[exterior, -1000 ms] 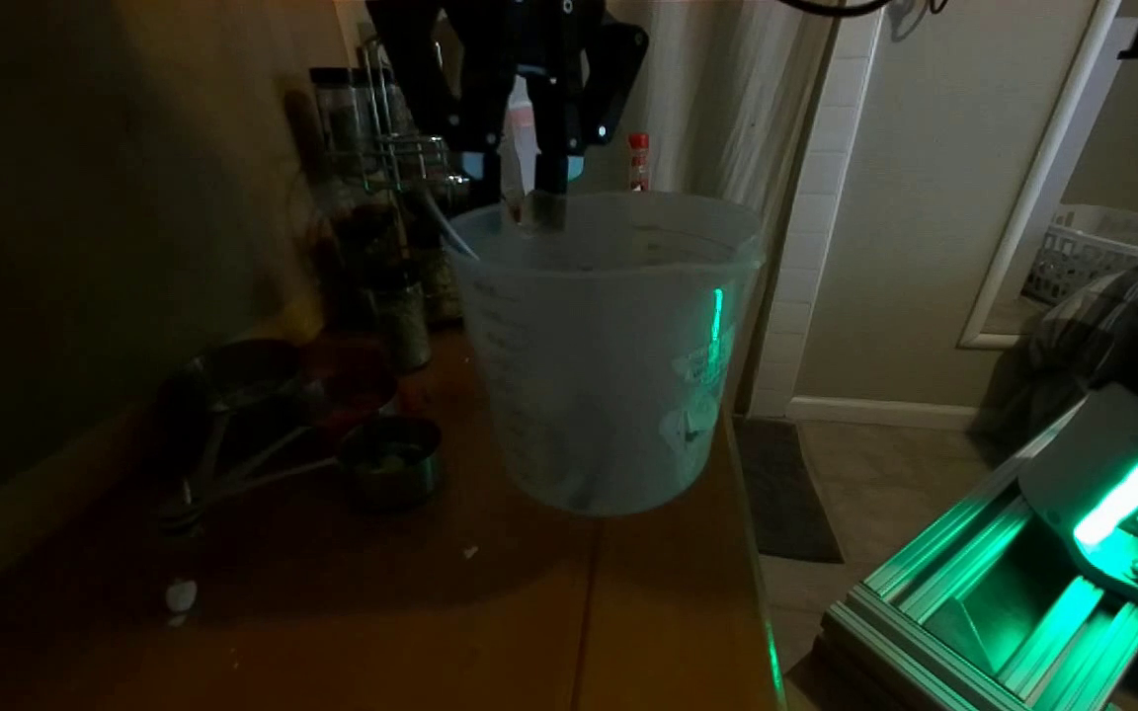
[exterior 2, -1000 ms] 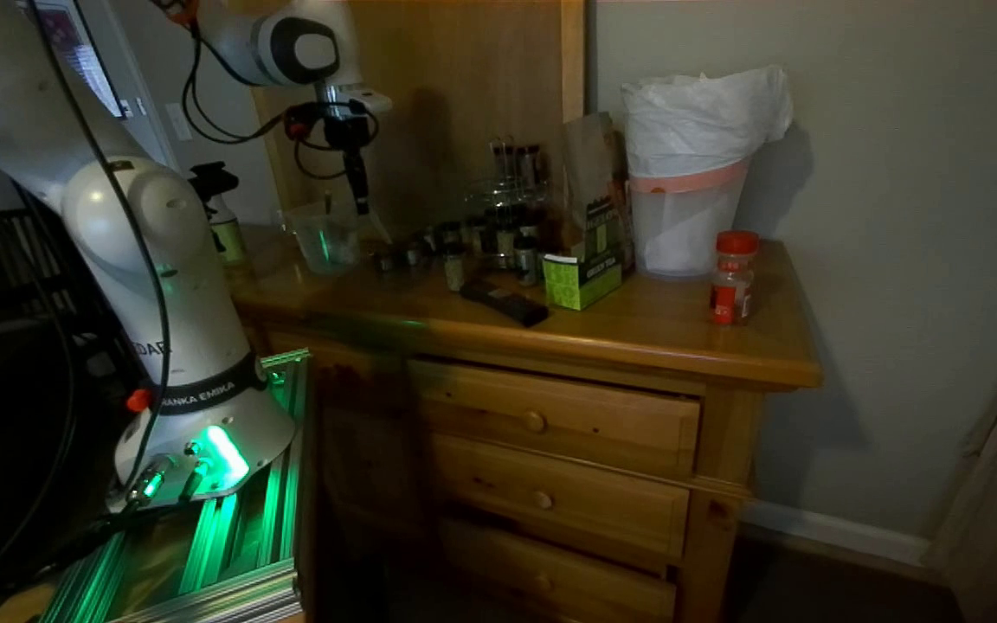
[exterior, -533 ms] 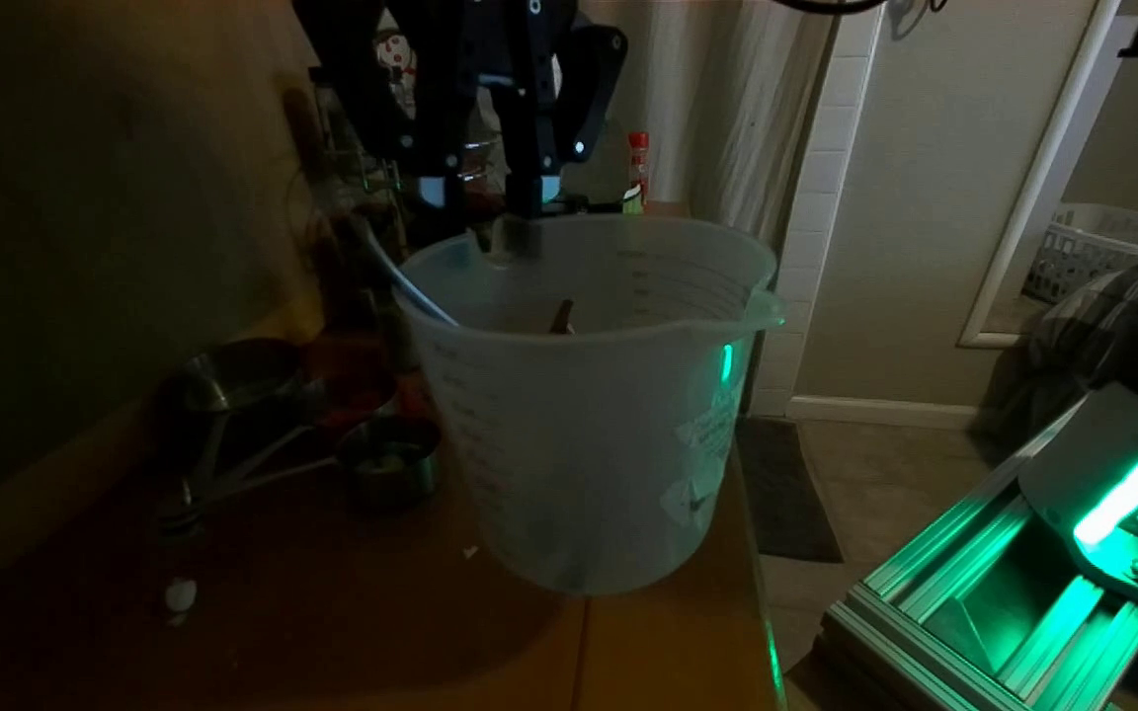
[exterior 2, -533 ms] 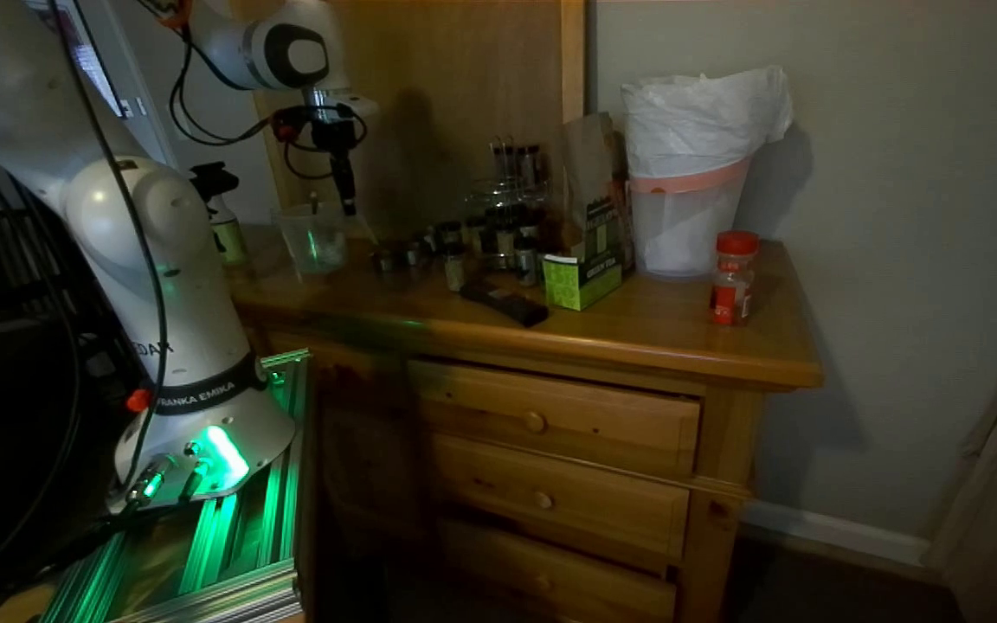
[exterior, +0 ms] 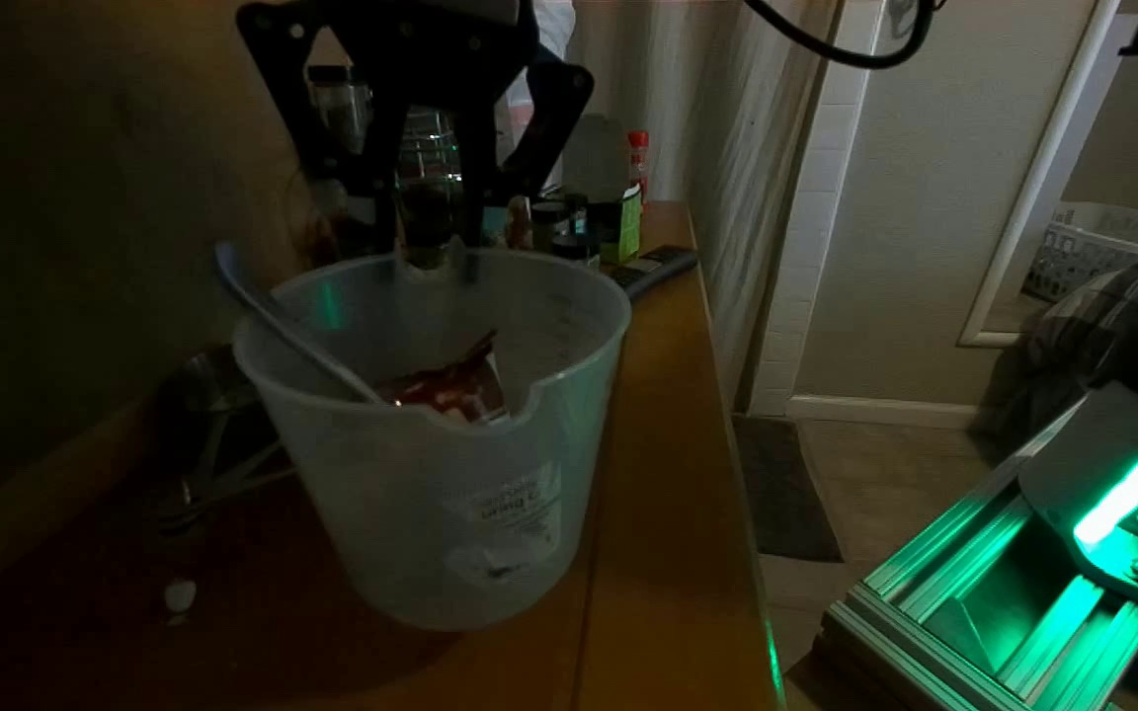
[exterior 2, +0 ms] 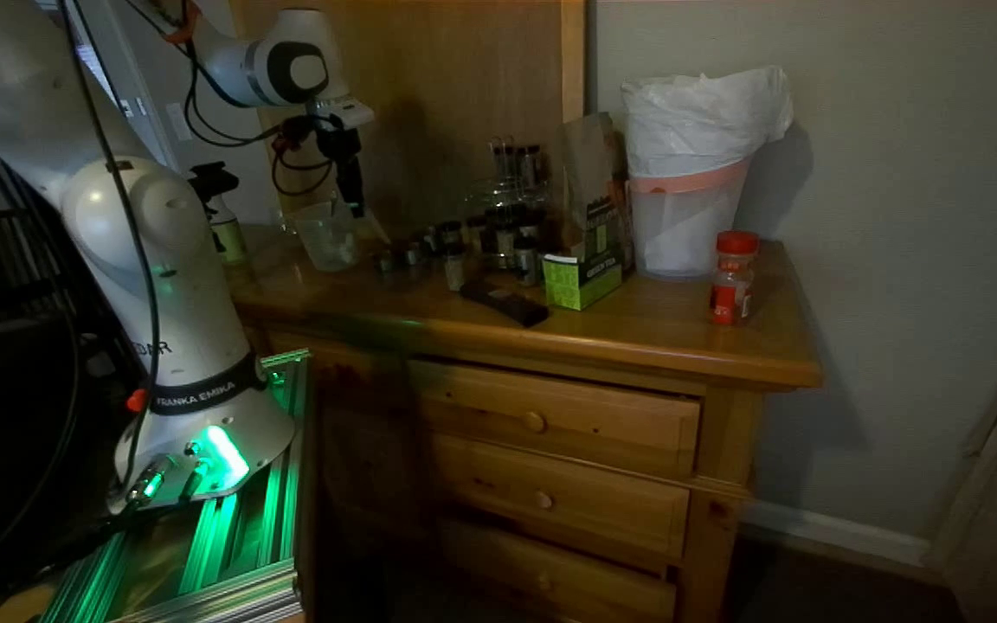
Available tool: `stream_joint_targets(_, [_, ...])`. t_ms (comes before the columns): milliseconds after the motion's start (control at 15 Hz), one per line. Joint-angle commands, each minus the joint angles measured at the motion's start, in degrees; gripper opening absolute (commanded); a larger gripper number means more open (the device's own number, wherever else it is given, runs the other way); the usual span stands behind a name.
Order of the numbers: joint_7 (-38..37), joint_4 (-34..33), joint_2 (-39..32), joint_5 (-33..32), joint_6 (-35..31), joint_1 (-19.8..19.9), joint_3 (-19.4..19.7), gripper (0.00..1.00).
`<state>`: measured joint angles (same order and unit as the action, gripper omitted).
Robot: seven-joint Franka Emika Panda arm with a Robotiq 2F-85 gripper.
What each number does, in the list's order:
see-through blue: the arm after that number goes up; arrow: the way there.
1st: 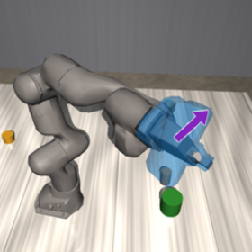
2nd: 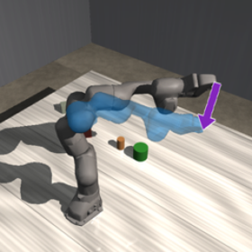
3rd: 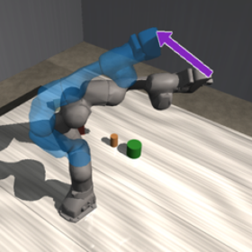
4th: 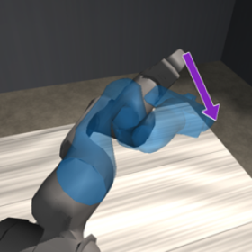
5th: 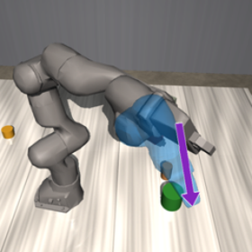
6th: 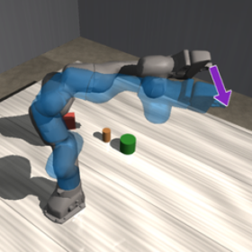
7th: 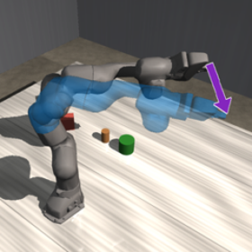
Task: Move the jar to the left
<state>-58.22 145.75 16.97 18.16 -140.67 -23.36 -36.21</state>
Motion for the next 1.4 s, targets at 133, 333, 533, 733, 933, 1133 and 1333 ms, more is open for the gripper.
stream_joint_targets(133, [-9.36, -3.72, -7.54, -8.55, -1.72, 1.68, -3.92, 0.12])
stream_joint_targets(333, [-13.66, -6.45, -11.27, -14.44, -2.48, 2.45, -4.44, 0.12])
stream_joint_targets(533, [-15.81, -9.51, -15.39, -17.73, -2.44, 2.07, -3.49, 0.12])
stream_joint_targets(733, [-15.94, -12.18, -19.31, -18.17, -2.36, 0.78, -2.20, 0.12])
stream_joint_targets(933, [-16.32, -13.89, -21.86, -18.09, -2.37, -0.48, -0.56, 0.12])
stream_joint_targets(1133, [-16.50, -14.51, -22.08, -17.33, -2.09, -1.80, 0.92, 0.61])
stream_joint_targets(1333, [-14.73, -13.75, -19.64, -15.05, -1.57, -2.95, 1.52, 0.75])
